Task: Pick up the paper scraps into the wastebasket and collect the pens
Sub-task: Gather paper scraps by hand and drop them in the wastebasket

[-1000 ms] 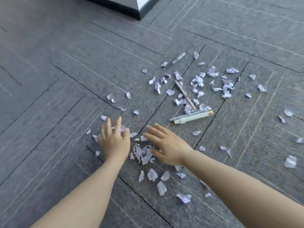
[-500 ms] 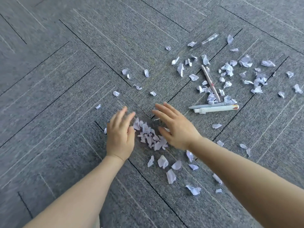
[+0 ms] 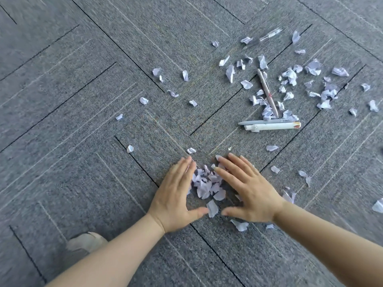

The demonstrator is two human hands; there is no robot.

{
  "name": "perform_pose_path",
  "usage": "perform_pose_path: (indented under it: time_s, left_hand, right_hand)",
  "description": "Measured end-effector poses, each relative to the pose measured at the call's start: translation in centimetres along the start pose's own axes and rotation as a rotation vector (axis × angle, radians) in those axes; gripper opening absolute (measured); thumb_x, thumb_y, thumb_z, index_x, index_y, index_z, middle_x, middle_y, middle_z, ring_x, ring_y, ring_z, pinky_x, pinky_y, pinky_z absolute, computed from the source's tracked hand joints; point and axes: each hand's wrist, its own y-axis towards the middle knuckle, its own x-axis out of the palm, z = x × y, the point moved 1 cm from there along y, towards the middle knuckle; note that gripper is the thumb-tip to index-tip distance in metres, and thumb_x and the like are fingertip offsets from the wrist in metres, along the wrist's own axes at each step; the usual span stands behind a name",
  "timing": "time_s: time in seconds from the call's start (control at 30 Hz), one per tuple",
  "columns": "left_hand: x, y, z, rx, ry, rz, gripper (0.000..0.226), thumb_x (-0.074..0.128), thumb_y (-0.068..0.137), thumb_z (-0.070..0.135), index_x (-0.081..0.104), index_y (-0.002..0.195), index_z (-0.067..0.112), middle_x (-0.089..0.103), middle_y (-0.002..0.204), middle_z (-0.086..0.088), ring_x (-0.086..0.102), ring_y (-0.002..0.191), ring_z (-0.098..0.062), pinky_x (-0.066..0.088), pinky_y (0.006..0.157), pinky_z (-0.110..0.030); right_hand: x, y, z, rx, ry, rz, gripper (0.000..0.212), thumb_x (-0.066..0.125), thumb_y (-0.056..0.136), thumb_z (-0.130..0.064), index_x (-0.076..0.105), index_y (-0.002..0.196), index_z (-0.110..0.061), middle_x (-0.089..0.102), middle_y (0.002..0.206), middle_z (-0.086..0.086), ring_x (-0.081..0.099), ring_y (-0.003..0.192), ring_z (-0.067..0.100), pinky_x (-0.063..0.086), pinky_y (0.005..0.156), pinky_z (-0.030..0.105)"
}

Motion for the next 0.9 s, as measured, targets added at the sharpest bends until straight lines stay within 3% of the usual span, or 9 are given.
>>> perform_pose_path:
  time_s: [0.07, 0.17, 0.3, 0.4, 0.47, 0.57, 0.67, 0.8, 0.9]
  left_hand:
    - [0.7, 0.3, 1.0, -0.034, 0.157, -0.067, 0.118, 0.045, 0.070, 0.083, 0.007, 0.150, 0.005, 0.002, 0.159, -0.014, -0.002, 0.147, -0.025, 0.007, 0.118, -0.043]
    - [1.1, 0.9, 1.1, -0.062, 0.245, -0.101, 0.116, 0.035, 0.073, 0.086, 0.005, 0.149, 0.003, -0.001, 0.159, -0.016, -0.003, 0.147, -0.025, 0.008, 0.117, -0.043]
    - [0.2, 2.7, -0.2, -0.099, 0.274, -0.025, 0.096, 0.034, 0.086, 0.071, 0.005, 0.150, 0.005, 0.008, 0.159, -0.013, 0.007, 0.146, -0.025, 0.015, 0.117, -0.040]
    - [-0.6, 5.3, -0.1, -0.099, 0.308, 0.056, 0.079, 0.049, 0.084, 0.058, 0.032, 0.142, 0.009, 0.040, 0.145, -0.012, 0.039, 0.128, -0.027, 0.035, 0.102, -0.041]
    - [-1.3, 6.9, 0.1, -0.075, 0.319, 0.132, 0.052, 0.055, 0.081, 0.048, 0.051, 0.119, 0.013, 0.056, 0.117, -0.009, 0.052, 0.102, -0.026, 0.044, 0.080, -0.038]
    - [-1.6, 8.3, 0.0, 0.034, 0.358, 0.134, 0.024, 0.061, 0.080, 0.034, 0.050, 0.088, 0.014, 0.054, 0.086, -0.006, 0.051, 0.075, -0.025, 0.040, 0.059, -0.035]
    - [-1.4, 8.3, 0.0, 0.174, 0.347, 0.079, 0.016, 0.053, 0.083, 0.028, 0.047, 0.080, 0.014, 0.053, 0.069, -0.003, 0.055, 0.058, -0.024, 0.039, 0.047, -0.032]
    - [-1.8, 8.5, 1.5, 0.038, 0.189, 0.108, 0.020, 0.055, 0.087, 0.027, 0.050, 0.074, 0.012, 0.053, 0.054, -0.002, 0.053, 0.038, -0.024, 0.024, 0.038, -0.021]
    - [-3.0, 10.8, 5.3, -0.019, -0.048, 0.232, 0.032, 0.037, 0.092, 0.032, 0.055, 0.078, 0.009, 0.045, 0.053, 0.002, 0.042, 0.039, -0.019, 0.016, 0.038, -0.019]
  right_hand:
    - [1.0, -0.3, -0.6, 0.022, -0.096, -0.068, 0.109, 0.036, 0.076, -0.088, 0.012, 0.156, -0.017, 0.007, 0.163, 0.010, 0.000, 0.150, 0.032, 0.006, 0.121, 0.051]
    - [1.5, 0.7, 0.0, 0.045, -0.149, -0.092, 0.104, 0.029, 0.081, -0.086, 0.006, 0.156, -0.017, 0.003, 0.163, 0.010, -0.002, 0.150, 0.029, 0.007, 0.120, 0.048]
    - [0.9, 2.8, 0.7, 0.024, -0.165, 0.073, 0.071, 0.038, 0.095, -0.062, 0.032, 0.151, -0.018, 0.037, 0.155, 0.005, 0.034, 0.142, 0.027, 0.025, 0.115, 0.044]
    - [0.2, 4.4, 0.8, -0.046, -0.238, 0.155, 0.050, 0.046, 0.096, -0.051, 0.053, 0.134, -0.019, 0.059, 0.129, 0.006, 0.057, 0.111, 0.026, 0.043, 0.092, 0.040]
    - [-0.4, 5.4, 0.8, -0.065, -0.231, 0.189, 0.033, 0.050, 0.096, -0.042, 0.060, 0.116, -0.018, 0.062, 0.110, 0.006, 0.059, 0.091, 0.025, 0.047, 0.075, 0.038]
    - [-1.3, 6.4, 0.8, -0.033, -0.175, 0.185, 0.015, 0.057, 0.093, -0.027, 0.058, 0.094, -0.012, 0.059, 0.085, 0.006, 0.057, 0.064, 0.023, 0.047, 0.052, 0.034]
    - [-1.4, 6.1, 0.4, 0.060, -0.118, 0.139, 0.011, 0.063, 0.089, -0.012, 0.053, 0.090, -0.010, 0.054, 0.072, 0.004, 0.046, 0.043, 0.021, 0.037, 0.035, 0.029]
    - [-1.8, 4.1, -0.1, 0.317, 0.003, 0.155, 0.007, 0.048, 0.098, -0.013, 0.052, 0.102, -0.009, 0.062, 0.081, 0.005, 0.061, 0.055, 0.028, 0.051, 0.045, 0.040]
    - [-5.0, 2.1, 0.1, 0.574, 0.221, 0.444, 0.011, 0.052, 0.098, -0.018, 0.055, 0.096, -0.008, 0.063, 0.076, 0.007, 0.058, 0.058, 0.030, 0.045, 0.050, 0.037]
